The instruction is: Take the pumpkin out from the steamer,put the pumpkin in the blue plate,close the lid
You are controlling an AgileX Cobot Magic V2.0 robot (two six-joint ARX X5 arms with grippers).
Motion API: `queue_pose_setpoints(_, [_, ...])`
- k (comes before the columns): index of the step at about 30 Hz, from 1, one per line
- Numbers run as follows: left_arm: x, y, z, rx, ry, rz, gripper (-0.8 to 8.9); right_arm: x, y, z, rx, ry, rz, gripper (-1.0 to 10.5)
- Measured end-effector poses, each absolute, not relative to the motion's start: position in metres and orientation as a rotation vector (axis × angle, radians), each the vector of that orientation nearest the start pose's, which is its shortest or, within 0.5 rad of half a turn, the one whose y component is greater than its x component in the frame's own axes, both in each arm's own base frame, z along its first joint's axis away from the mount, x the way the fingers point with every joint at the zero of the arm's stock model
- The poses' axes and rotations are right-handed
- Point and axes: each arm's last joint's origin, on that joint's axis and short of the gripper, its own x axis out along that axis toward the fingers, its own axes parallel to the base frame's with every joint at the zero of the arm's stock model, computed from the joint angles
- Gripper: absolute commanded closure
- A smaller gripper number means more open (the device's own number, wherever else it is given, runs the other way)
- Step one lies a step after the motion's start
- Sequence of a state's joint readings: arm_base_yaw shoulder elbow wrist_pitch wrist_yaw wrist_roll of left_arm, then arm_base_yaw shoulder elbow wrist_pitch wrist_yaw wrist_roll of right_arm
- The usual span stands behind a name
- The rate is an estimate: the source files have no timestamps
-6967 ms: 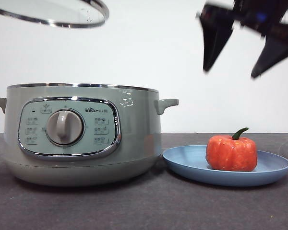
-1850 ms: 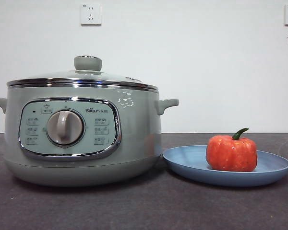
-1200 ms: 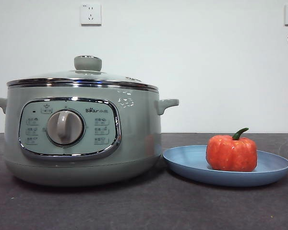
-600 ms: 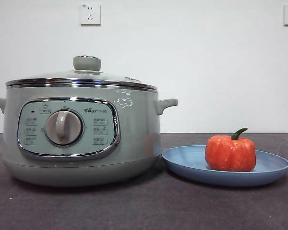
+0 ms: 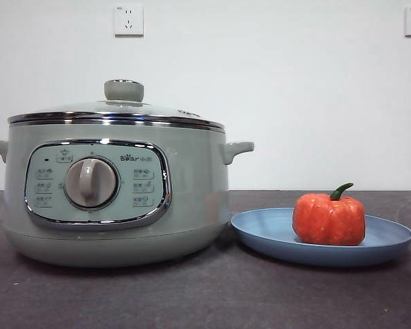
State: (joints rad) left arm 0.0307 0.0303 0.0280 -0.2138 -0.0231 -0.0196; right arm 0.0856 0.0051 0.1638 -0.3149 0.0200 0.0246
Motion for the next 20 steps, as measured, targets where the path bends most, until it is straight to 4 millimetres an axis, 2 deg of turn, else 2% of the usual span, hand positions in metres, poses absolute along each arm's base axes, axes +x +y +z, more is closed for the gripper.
queue_pose_setpoints(4, [0.096,0.004,0.15,-0.02,0.216,0.056,8.17,0.09,0.008,0.166,0.012,0.197,0.111,9.6])
queue_pose_setpoints(9, [0.096,0.004,0.15,-0.02,0.216,0.056,8.17,0.093,0.009,0.155,0.017,0.208,0.136,9.6])
queue_pose_setpoints(20, [0.096,0.004,0.15,-0.02,0.216,0.056,8.17,0.093,0.009,0.154,0.038,0.207,0.131,9.6])
